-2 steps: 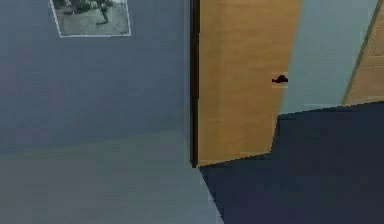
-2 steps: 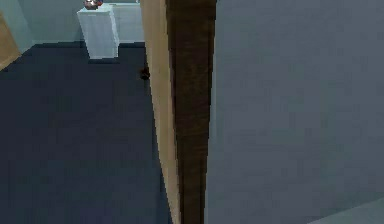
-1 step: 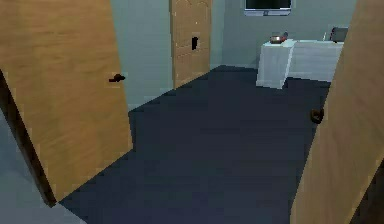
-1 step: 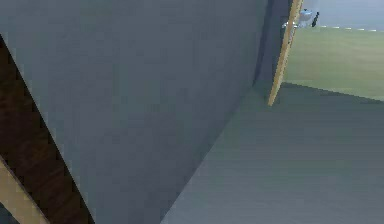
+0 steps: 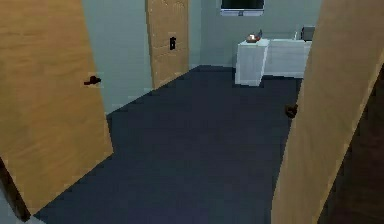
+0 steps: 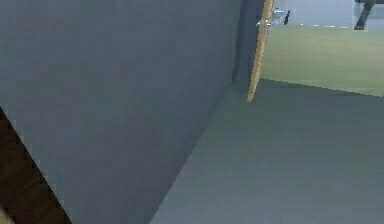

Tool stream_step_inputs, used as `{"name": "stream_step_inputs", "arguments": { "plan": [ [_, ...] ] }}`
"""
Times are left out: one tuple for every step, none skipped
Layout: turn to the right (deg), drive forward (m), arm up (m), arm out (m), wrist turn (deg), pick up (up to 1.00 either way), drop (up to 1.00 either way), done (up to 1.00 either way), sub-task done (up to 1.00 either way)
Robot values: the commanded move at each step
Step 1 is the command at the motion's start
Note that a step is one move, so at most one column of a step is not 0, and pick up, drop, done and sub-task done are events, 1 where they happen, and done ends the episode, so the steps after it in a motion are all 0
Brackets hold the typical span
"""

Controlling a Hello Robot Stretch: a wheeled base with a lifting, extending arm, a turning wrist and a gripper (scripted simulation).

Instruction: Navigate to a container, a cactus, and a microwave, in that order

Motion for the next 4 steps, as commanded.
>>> {"name": "stream_step_inputs", "arguments": {
  "plan": [
    [0.0,1.0,0.0,0.0,0.0,0.0,0.0,0.0,0.0],
    [6.0,0.0,0.0,0.0,0.0,0.0,0.0,0.0,0.0],
    [0.0,0.15,0.0,0.0,0.0,0.0,0.0,0.0,0.0],
    [15.0,0.0,0.0,0.0,0.0,0.0,0.0,0.0,0.0]
  ]
}}
